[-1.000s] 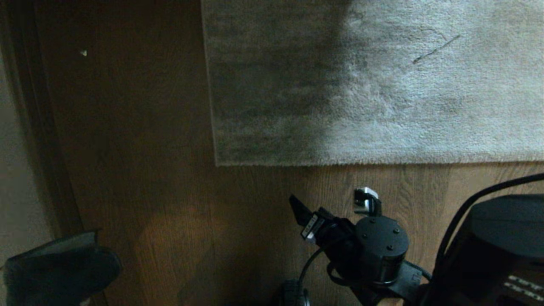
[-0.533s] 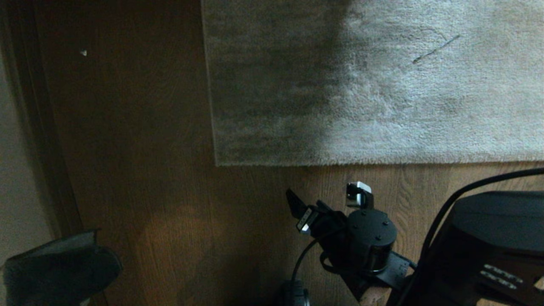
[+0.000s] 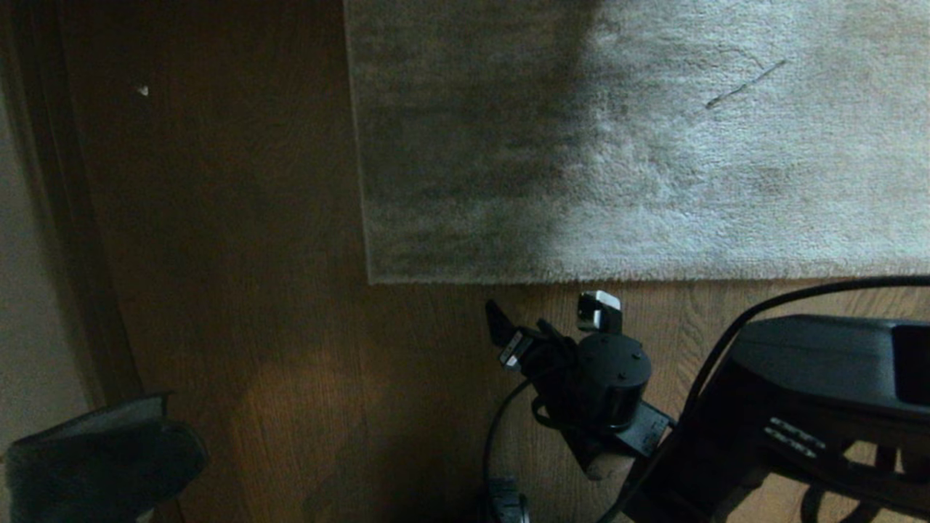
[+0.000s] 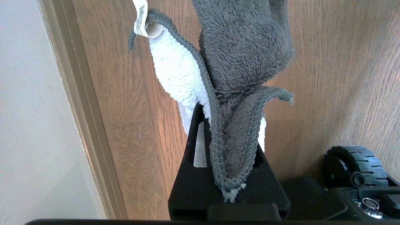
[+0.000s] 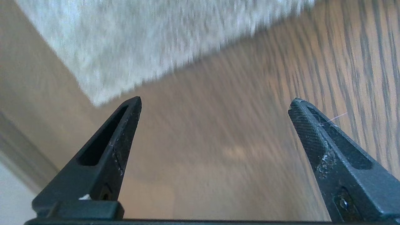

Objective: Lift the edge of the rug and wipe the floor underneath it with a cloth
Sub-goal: Lift up the carpet

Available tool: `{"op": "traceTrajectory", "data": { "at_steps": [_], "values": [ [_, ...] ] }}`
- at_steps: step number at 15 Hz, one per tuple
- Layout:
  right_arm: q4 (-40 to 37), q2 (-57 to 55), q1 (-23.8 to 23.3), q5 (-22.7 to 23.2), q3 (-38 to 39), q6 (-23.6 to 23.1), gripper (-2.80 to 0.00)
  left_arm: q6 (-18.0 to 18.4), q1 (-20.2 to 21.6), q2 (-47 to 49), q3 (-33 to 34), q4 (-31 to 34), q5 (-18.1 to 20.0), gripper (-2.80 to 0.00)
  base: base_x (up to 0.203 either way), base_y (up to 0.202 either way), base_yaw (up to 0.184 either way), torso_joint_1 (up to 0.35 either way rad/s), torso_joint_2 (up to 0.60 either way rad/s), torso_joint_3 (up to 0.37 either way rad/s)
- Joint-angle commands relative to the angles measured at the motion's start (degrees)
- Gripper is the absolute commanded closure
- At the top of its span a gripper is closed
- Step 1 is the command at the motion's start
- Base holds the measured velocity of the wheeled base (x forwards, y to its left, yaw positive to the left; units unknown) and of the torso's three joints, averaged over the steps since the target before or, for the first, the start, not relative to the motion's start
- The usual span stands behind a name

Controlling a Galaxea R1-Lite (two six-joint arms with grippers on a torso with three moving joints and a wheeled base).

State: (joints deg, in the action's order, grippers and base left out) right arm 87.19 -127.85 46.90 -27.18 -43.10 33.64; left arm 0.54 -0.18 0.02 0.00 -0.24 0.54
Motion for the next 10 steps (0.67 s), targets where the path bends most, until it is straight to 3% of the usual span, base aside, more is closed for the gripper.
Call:
{"op": "traceTrajectory", "data": {
  "at_steps": [1, 10],
  "values": [
    [2.77, -1.35, -1.26, -0.16, -2.71, -0.41, -2.8, -0.01, 0.01, -0.02, 0.0, -0.02, -0.01, 0.0, 0.0, 0.0, 0.0, 0.0, 0.0, 0.0],
    [2.77, -3.82, -2.08, 0.02, -10.6, -1.91, -2.8, -0.01, 0.02, -0.02, 0.0, -0.02, -0.01, 0.0, 0.0, 0.0, 0.0, 0.0, 0.0, 0.0]
  ]
}}
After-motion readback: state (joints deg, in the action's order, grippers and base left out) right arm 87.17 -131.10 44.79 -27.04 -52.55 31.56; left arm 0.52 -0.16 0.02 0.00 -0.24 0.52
